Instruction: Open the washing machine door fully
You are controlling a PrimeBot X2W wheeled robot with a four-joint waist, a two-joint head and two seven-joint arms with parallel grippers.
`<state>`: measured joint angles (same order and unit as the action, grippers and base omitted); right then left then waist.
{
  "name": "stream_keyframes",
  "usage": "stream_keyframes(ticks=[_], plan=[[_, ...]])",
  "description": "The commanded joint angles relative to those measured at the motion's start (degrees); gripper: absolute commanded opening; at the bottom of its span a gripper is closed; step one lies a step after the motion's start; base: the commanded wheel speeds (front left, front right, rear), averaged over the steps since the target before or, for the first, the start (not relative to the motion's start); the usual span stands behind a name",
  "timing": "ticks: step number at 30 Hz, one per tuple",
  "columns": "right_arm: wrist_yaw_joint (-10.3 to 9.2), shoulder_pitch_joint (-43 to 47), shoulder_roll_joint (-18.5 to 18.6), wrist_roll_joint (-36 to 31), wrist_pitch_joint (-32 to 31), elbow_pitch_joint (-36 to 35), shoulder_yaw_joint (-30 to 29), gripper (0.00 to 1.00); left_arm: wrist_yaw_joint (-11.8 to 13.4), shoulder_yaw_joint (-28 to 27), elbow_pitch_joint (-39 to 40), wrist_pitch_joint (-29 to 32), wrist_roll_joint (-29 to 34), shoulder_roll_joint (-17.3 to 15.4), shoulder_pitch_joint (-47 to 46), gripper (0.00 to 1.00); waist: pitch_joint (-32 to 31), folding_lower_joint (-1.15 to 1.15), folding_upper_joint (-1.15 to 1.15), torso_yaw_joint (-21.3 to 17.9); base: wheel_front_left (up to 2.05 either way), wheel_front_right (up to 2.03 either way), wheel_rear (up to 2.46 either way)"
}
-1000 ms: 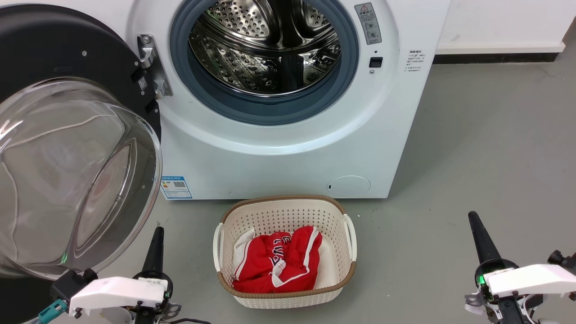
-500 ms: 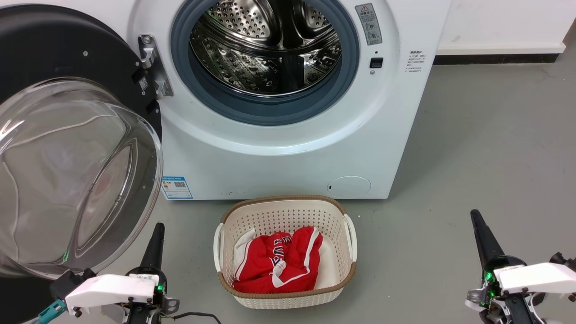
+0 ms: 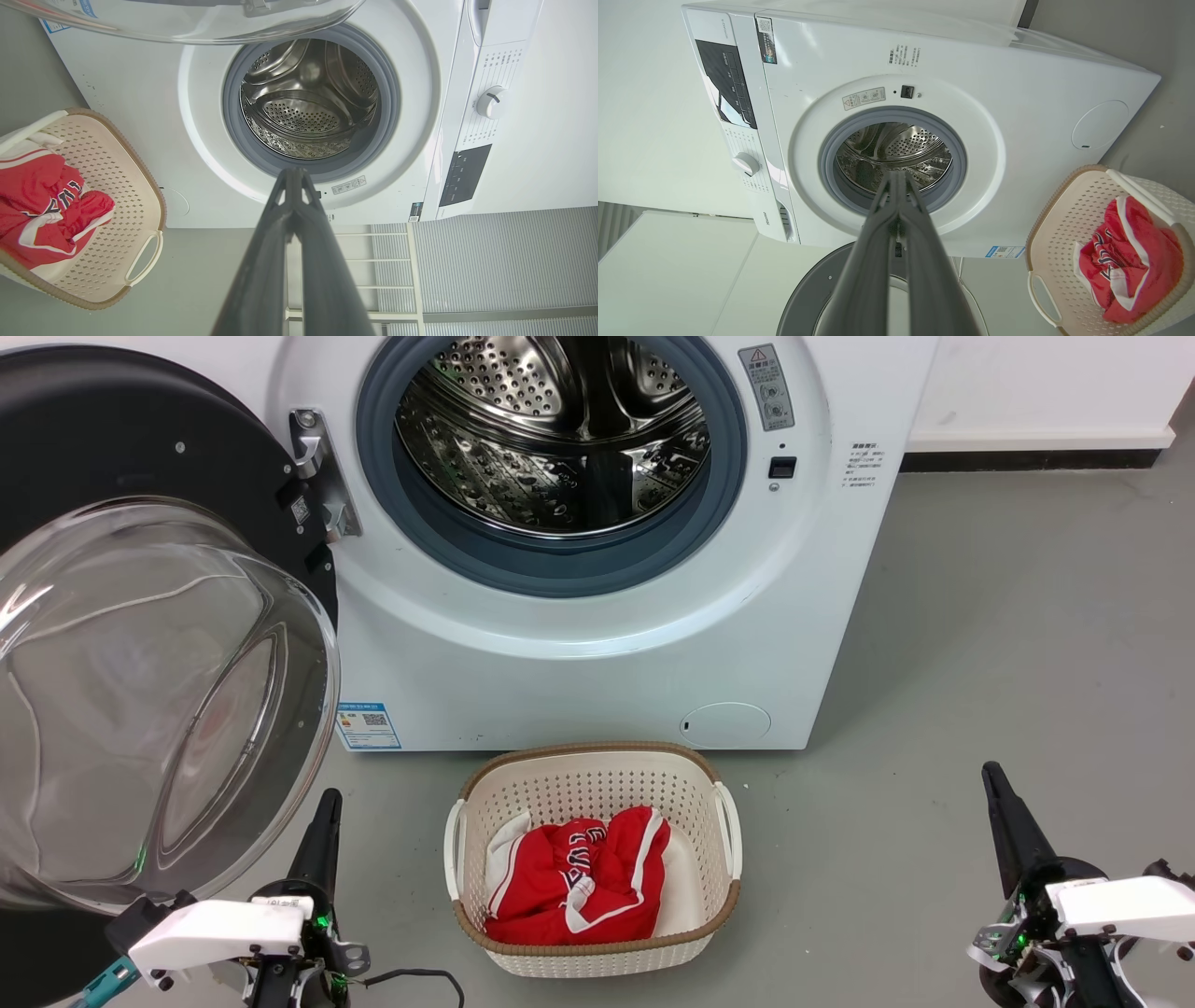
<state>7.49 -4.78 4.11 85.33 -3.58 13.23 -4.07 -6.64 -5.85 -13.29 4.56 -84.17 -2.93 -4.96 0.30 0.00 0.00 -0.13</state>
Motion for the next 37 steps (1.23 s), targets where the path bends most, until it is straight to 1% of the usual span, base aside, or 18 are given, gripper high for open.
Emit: stream_keyframes(ticks=[1, 19, 37], plan=[[0.00, -1.12, 0.05, 1.59, -0.36, 0.14, -0.19, 0.00, -0.49, -0.23, -0.16, 0.42, -1.47, 0.02, -0.97, 0.00, -0.02, 0.00, 0.00, 0.02, 0.00, 0.00, 0.00], [0.00, -1.62, -0.14, 8.42, -1.91, 0.81, -1.00, 0.00, -1.01, -0.84, -0.87, 2.17, -8.31, 0.07, -1.55, 0.00, -0.12, 0.00, 0.00, 0.13, 0.00, 0.00, 0.00], [0.00, -1.67, -0.38, 7.97, -2.08, 0.80, -1.35, 0.00, -1.02, -0.82, -0.85, 2.17, -8.28, 0.08, -1.53, 0.00, -0.13, 0.00, 0.00, 0.13, 0.00, 0.00, 0.00]])
